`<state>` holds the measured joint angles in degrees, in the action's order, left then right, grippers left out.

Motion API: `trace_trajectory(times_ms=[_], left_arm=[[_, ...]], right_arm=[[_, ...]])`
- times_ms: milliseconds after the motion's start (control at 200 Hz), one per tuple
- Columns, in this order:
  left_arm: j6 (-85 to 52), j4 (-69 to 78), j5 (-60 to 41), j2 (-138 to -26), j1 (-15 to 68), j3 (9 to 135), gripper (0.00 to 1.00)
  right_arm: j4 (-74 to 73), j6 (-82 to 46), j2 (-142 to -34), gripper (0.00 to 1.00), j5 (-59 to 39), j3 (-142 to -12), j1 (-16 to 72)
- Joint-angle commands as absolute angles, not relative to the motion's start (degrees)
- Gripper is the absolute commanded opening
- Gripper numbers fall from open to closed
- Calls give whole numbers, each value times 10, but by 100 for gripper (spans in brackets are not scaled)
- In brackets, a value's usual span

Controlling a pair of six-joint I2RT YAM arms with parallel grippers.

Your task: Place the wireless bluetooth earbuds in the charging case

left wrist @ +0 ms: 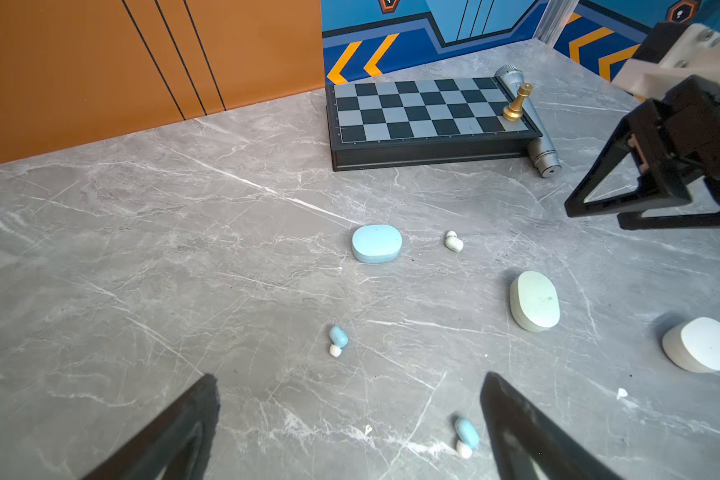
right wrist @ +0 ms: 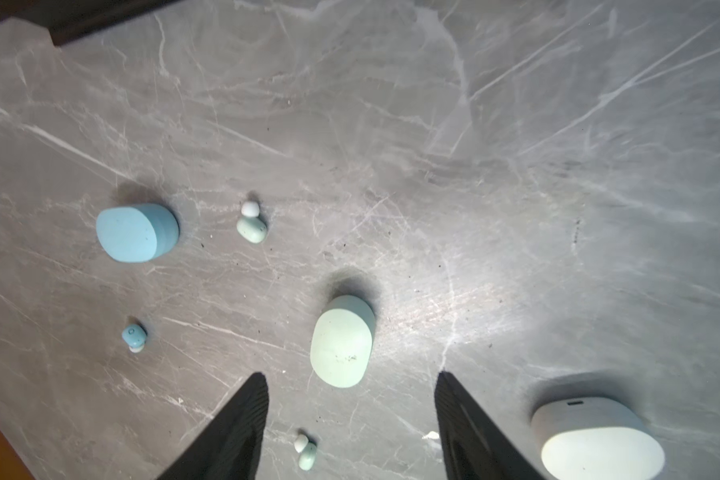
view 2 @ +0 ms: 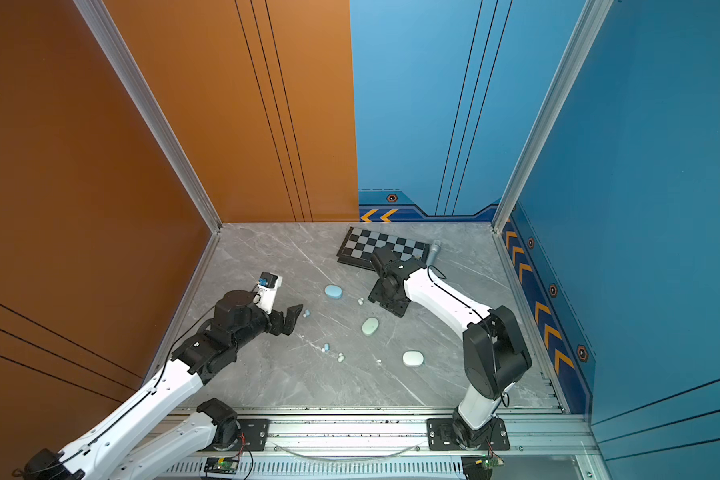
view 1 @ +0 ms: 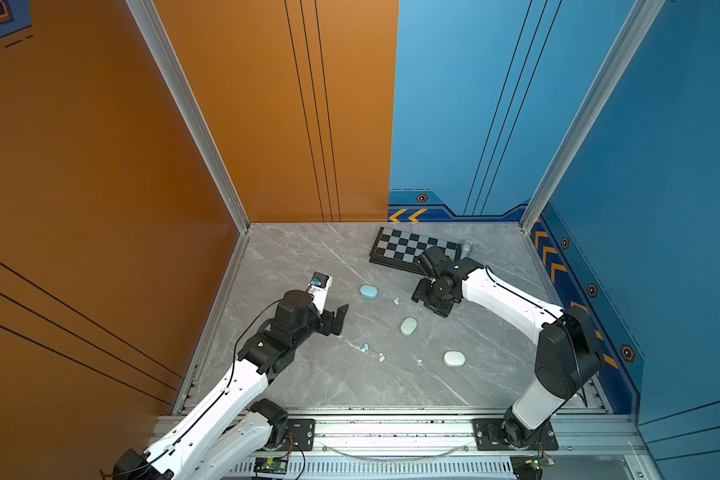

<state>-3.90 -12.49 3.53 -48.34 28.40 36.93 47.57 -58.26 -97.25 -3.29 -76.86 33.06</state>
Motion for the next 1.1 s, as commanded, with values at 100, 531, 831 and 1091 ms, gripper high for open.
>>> trace_trajectory(times_ms=[100,531,831,1091], left_arm=[[-36,-113,68,-477,307,380,98],[-21,-81,70,-476,308,365,98],[-15,-79,70,-470,305,356,98],[-18,-79,73,-462,303,352,98]], right_arm=[[496,-570,-1037,72,-105,-797,337],[502,-590,-1132,71,-166,-818,343],[510,-598,-1153,57,-160,-828,351],[551,-546,-1175,47,-130,-858,352]])
